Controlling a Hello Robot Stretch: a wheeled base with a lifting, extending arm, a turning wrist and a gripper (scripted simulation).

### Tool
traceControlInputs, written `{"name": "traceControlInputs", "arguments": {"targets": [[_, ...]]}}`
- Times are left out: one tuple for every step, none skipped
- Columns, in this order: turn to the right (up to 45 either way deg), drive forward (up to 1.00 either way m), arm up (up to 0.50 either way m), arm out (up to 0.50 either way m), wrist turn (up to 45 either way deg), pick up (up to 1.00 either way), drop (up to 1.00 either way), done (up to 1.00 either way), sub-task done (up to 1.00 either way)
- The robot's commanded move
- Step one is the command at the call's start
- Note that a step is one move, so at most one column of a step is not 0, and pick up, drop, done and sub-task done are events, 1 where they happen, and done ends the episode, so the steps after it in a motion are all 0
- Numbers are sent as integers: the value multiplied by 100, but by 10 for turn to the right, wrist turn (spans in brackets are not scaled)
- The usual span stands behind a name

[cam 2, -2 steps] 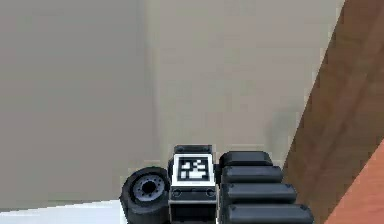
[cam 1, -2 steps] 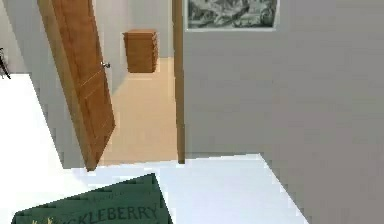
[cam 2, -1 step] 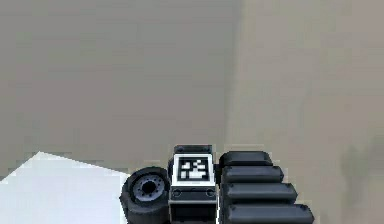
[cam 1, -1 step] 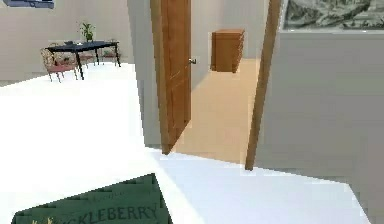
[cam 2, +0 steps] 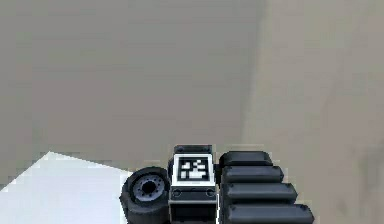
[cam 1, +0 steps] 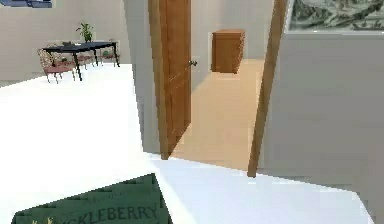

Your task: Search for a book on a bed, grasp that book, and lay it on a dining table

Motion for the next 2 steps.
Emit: {"name": "traceControlInputs", "arguments": {"targets": [[-450,0,0,0,0,0,0,0,0],[-450,0,0,0,0,0,0,0,0]]}}
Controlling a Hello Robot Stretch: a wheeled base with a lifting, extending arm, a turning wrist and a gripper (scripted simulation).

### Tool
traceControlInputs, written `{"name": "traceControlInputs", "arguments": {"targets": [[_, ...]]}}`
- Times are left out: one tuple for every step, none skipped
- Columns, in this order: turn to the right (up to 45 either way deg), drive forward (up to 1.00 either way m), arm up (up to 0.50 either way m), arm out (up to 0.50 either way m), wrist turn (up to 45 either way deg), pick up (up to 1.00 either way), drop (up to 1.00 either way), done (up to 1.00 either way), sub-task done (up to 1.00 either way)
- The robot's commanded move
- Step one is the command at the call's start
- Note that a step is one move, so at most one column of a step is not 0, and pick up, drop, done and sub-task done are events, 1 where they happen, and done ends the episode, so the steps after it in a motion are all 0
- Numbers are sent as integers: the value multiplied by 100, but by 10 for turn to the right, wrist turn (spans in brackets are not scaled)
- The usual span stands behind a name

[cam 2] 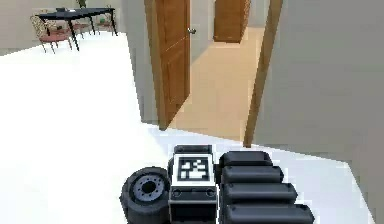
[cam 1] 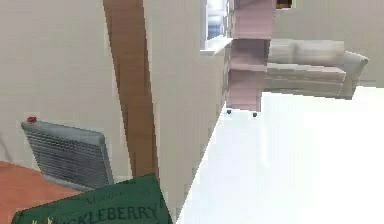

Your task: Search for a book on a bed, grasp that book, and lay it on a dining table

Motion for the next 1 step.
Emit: {"name": "traceControlInputs", "arguments": {"targets": [[-450,0,0,0,0,0,0,0,0]]}}
